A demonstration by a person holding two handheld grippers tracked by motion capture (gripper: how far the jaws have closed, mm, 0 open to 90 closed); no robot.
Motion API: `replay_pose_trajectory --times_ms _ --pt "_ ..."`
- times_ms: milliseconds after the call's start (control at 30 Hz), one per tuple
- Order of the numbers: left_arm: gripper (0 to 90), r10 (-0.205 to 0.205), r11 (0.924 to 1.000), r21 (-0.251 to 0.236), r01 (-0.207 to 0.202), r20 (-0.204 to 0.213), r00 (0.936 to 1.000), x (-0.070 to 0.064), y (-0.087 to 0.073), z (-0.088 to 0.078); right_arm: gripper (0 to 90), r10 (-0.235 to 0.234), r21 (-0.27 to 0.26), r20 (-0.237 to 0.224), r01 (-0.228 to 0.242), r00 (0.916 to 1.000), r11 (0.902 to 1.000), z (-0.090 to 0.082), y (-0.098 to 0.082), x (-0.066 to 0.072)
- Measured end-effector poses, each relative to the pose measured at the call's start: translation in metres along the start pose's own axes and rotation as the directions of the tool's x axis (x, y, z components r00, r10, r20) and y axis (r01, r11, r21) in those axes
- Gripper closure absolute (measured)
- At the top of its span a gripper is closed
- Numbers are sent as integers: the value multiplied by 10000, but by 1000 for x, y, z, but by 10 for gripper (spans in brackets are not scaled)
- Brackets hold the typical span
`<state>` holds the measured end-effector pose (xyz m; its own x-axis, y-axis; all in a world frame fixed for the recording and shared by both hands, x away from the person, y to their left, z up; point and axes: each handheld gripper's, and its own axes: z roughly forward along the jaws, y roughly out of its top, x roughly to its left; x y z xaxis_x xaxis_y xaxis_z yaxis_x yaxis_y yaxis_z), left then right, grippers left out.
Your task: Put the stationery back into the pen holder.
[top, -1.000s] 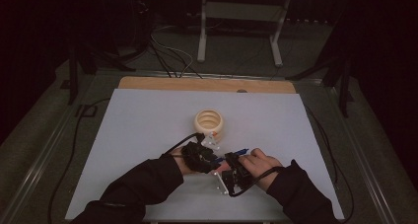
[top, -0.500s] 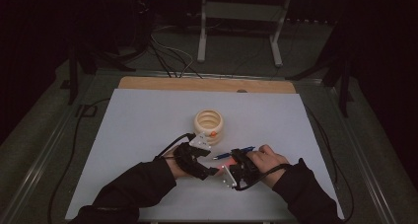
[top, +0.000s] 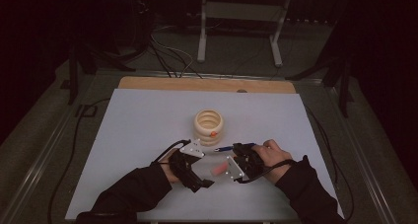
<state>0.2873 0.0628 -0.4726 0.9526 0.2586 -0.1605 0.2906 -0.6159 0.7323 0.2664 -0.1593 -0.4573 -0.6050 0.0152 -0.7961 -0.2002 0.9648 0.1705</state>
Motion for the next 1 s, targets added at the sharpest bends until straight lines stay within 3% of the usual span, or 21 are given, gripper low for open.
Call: replay_pose_trajectory --times_ms 133,167,200,267,367,433,567,600,633,667,700,900,967,1000 --pt "1 2 9999 -161 -2 -4 10000 0 -9 0 796 789 -387 -213 -797 9967 9961 -2 0 -10" --pt "1 2 9999 -161 -2 -4 10000 0 -9 0 796 789 -387 -213 -797 9967 9961 -2 0 -10" --pt "1 37 9997 -232 -38 -40 10000 0 -12 0 796 1182 -630 -387 -1205 9922 9907 -2 -1 -14" --pt "1 59 9994 -353 -60 -24 10000 -1 -15 0 796 1516 -863 -616 -1565 9865 9839 -3 -2 -20" --pt "2 14 9987 -519 -12 46 10000 -2 -18 1 796 2445 -1120 -970 -2547 9648 9605 -3 -2 -28" --pt "2 32 9981 -619 -31 3 10000 -3 -19 2 796 3203 -1301 -1289 -3362 9385 9328 -3 -2 -34" --pt "2 141 9981 -592 -138 34 9999 -4 -22 4 796 4132 -1486 -1718 -4382 8943 8865 -2 -4 -44" --pt "2 141 9981 -592 -138 34 9999 -4 -22 4 796 4132 -1486 -1718 -4382 8943 8865 -2 -4 -44" --pt "2 148 9980 -610 -145 48 9999 -5 -23 5 796 4312 -1494 -1815 -4581 8838 8762 -2 -5 -47" --pt "2 119 9978 -656 -112 96 9999 -5 -23 5 796 4676 -1537 -1988 -4986 8613 8531 -1 -7 -52" --pt "2 121 9978 -654 -115 98 9999 -5 -24 5 796 4869 -1548 -2096 -5204 8479 8397 -2 -8 -54" --pt "2 216 9978 -633 -212 67 9997 -6 -25 5 796 5998 -1757 -2901 -6576 7457 7326 0 -16 -70" --pt "2 226 9980 -599 -219 99 9997 -7 -25 5 796 6208 -1839 -3020 -6832 7235 7067 0 -17 -74" --pt "2 226 9980 -599 -219 99 9997 -7 -25 5 796 6208 -1839 -3020 -6832 7235 7067 0 -17 -74"
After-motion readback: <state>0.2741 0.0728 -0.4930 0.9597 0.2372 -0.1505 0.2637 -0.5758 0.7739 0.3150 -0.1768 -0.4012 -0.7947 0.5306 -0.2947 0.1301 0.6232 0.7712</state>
